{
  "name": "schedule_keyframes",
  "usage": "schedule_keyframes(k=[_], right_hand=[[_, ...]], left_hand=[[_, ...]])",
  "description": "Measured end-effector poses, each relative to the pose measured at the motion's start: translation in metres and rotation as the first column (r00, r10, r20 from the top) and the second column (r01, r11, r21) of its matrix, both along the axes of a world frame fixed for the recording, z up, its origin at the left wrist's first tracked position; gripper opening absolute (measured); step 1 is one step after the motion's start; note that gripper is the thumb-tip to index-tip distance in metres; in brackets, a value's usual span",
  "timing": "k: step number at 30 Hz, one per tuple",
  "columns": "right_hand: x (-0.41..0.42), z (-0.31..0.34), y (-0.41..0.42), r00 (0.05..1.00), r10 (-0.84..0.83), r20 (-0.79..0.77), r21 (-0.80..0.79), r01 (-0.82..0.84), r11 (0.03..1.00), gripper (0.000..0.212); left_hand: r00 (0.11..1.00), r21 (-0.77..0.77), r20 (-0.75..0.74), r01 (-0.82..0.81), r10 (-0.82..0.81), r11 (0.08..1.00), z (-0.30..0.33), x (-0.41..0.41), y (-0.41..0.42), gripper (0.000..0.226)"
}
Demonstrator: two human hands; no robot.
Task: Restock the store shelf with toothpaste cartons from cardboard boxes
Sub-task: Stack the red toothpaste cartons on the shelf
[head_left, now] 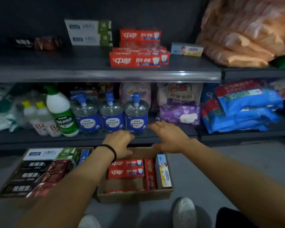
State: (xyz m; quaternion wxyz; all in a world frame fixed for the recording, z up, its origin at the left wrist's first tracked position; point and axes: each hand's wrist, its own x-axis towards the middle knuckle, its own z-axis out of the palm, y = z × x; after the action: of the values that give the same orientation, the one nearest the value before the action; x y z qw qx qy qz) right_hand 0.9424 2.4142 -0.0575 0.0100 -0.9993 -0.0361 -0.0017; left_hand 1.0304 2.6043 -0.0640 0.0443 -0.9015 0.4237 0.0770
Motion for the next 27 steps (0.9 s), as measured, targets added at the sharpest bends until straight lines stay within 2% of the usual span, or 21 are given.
schedule_keyframes(k=[8, 13, 19, 23, 27], right_hand=[[0.017, -0.099, 0.006, 0.992, -0.019, -0.121, 0.100, 0.031, 0.995, 0.063], [0.035, -0.159, 0.010, 0.972, -0.022, -0.232, 0.149, 0.058, 0.987, 0.062], [0.049, -0.199, 0.005, 0.956, -0.002, -0.292, 0.185, 0.059, 0.981, 0.062], [0.058, -0.213, 0.001, 0.944, 0.007, -0.330, 0.188, 0.058, 0.980, 0.063], [0.061, -0.224, 0.002, 0.941, 0.015, -0.338, 0.181, 0.050, 0.982, 0.064]], left_hand=[[0.963, 0.111, -0.259, -0.049, 0.076, 0.993, -0.135, 0.008, -0.012, 0.049], [0.929, 0.216, -0.336, -0.082, 0.152, 0.973, -0.212, 0.022, -0.018, 0.053], [0.921, 0.242, -0.346, -0.095, 0.178, 0.966, -0.269, 0.040, -0.013, 0.064], [0.931, 0.187, -0.322, -0.114, 0.171, 0.976, -0.286, 0.043, -0.016, 0.060], [0.930, 0.148, -0.328, -0.122, 0.165, 0.981, -0.297, 0.043, -0.017, 0.066]])
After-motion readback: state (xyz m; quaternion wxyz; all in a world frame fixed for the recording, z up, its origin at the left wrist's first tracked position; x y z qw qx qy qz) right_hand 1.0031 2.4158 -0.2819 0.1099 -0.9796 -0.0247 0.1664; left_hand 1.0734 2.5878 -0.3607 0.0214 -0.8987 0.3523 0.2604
